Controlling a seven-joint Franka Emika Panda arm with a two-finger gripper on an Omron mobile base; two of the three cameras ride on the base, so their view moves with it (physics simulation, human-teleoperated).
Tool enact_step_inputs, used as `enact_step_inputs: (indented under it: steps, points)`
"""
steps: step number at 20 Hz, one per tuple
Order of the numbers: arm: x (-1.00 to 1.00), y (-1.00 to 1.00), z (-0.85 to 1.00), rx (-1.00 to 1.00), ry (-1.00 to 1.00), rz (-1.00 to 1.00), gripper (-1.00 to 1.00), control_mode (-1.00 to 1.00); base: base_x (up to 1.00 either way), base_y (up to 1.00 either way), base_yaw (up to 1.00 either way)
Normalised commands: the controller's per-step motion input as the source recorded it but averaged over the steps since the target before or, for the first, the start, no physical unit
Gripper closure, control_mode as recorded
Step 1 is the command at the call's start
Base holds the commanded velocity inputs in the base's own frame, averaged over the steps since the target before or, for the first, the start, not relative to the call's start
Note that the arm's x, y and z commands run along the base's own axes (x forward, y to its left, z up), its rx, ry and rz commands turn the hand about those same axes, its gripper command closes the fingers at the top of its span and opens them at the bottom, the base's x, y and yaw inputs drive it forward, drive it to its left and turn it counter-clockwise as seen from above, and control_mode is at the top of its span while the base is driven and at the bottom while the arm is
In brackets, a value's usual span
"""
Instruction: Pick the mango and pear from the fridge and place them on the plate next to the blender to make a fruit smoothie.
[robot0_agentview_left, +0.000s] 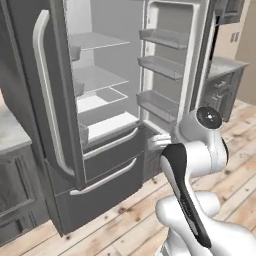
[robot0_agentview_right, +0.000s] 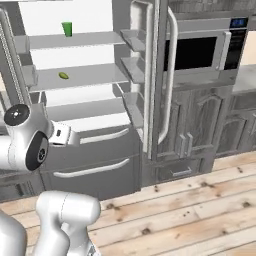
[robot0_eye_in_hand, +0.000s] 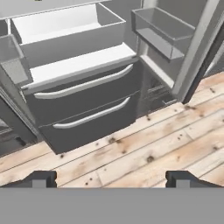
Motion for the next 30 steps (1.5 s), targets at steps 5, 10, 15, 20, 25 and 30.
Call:
enact_step_inputs:
  steps: [5,10,15,20,25,30]
  points:
    - [0.00,0.00,0.00,0.00,0.00,0.00,-1.00,1.00,1.00,-0.36,0.29]
    - [0.00,0.00,0.00,0.00,0.00,0.00,-1.00,1.00,0.46,-0.25,0.69]
    - [0.00,0.00,0.00,0.00,0.00,0.00,-1.00,1.00,0.34,-0.28,0.46]
    - [0.00,0.00,0.00,0.00,0.00,0.00,-1.00,1.00,0.64,-0.05,0.01]
    - [0.00,0.00,0.00,0.00,0.00,0.00,-1.00,1.00,0.72,-0.10,0.01]
    - [0.00,0.00,0.00,0.00,0.00,0.00,-1.00,1.00,0.42,-0.17,0.03]
